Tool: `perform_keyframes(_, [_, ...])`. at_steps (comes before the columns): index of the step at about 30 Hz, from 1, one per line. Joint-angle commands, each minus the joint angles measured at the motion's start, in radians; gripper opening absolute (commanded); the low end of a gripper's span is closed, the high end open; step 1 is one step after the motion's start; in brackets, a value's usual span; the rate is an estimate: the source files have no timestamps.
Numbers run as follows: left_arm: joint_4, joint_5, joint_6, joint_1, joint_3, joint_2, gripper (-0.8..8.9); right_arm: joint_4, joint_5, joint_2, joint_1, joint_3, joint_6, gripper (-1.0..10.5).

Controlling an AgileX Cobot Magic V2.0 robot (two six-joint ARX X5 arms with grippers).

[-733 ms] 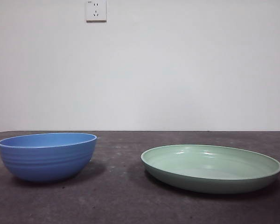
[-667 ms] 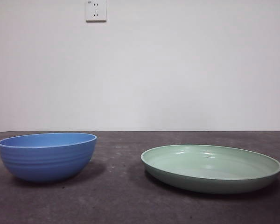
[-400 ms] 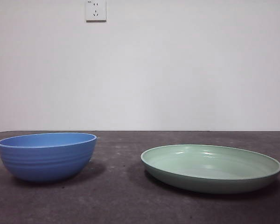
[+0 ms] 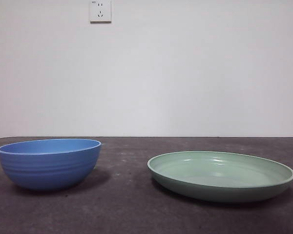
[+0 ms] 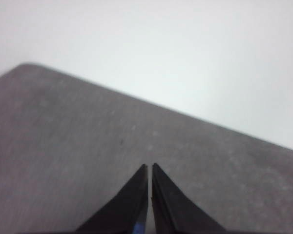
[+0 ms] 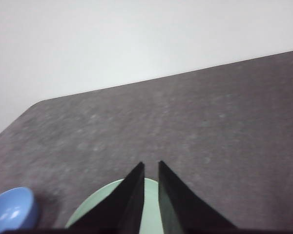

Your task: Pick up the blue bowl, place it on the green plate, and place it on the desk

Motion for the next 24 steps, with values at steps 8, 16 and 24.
perform_keyframes(8, [-0.111,0.220,0.036,-0.001,0.283,0.271,0.19,-0.034,-0.209,0.176,0.000,0.139,0.006,0.4])
perform_keyframes(16, [-0.224,0.499,0.082,-0.001,0.398,0.504,0.19,-0.084,-0.384,0.320,0.001,0.235,0.006,0.4])
perform_keyframes(24, [-0.283,0.575,0.204,-0.001,0.399,0.677,0.19,-0.215,-0.471,0.462,0.001,0.262,-0.067,0.4])
